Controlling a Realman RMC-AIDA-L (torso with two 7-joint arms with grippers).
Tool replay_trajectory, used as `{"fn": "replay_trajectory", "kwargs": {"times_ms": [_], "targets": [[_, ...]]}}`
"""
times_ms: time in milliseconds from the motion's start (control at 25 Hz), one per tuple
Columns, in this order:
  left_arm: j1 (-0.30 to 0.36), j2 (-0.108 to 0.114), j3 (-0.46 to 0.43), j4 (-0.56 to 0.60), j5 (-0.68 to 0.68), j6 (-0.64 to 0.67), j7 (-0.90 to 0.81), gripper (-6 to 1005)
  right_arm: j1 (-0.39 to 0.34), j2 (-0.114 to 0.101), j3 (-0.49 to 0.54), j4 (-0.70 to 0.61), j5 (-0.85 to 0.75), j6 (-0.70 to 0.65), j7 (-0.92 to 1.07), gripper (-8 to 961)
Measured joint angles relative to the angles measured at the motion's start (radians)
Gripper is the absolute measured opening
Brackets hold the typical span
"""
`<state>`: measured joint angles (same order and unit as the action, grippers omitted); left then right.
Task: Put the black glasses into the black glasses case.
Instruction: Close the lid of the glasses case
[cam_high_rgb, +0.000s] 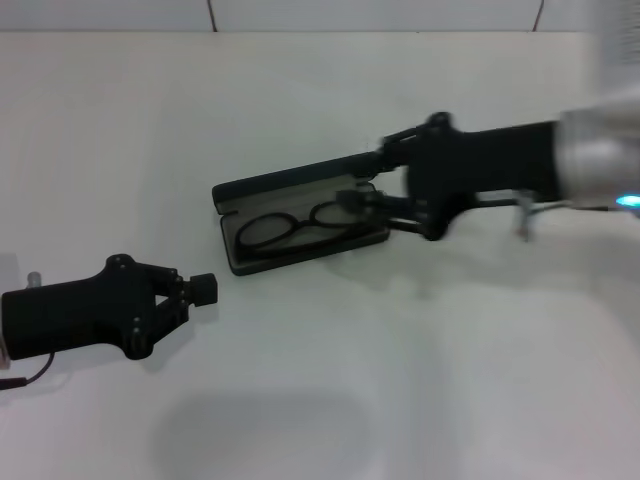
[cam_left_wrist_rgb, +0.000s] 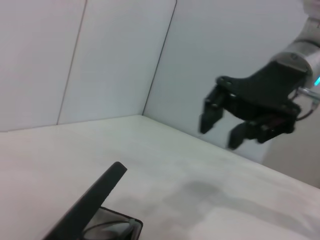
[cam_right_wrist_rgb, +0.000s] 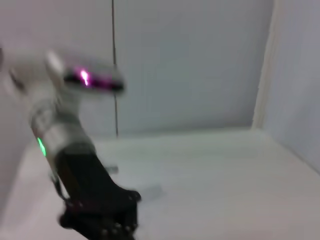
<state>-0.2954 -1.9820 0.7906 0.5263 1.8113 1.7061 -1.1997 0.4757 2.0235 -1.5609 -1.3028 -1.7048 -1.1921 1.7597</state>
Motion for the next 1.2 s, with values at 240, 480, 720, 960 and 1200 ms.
{"fn": "replay_trajectory", "kwargs": {"times_ms": [240, 480, 720, 960, 1200], "targets": [[-0.028, -0.002, -0.001, 0.002, -0.003, -0.001, -0.001, -1, -0.117, -0.004, 0.226, 0.220, 0.202, -0.211, -0.288, 403], [-0.062, -0.002, -0.005, 0.002, -0.021, -0.010, -0.005, 0, -0.131, -0.006, 0.356, 0.514, 0.211, -0.312, -0.531, 421], [-0.120, -0.002, -0.020, 0.001, -0.017, -0.013, -0.086, 0, -0.133, -0.003, 0.367, 0.700, 0.217, -0.318, -0.739, 651], [-0.156, 0.005, -0.018, -0.001, 0.053, -0.048, -0.202, -1, -0.136, -0.003, 0.380, 0.744, 0.242, -0.321, -0.818, 658], [-0.185, -0.043, -0.018, -0.008, 0.166, -0.234, -0.225, -1, -0.152, -0.008, 0.404, 0.746, 0.242, -0.333, -0.836, 658]]}}
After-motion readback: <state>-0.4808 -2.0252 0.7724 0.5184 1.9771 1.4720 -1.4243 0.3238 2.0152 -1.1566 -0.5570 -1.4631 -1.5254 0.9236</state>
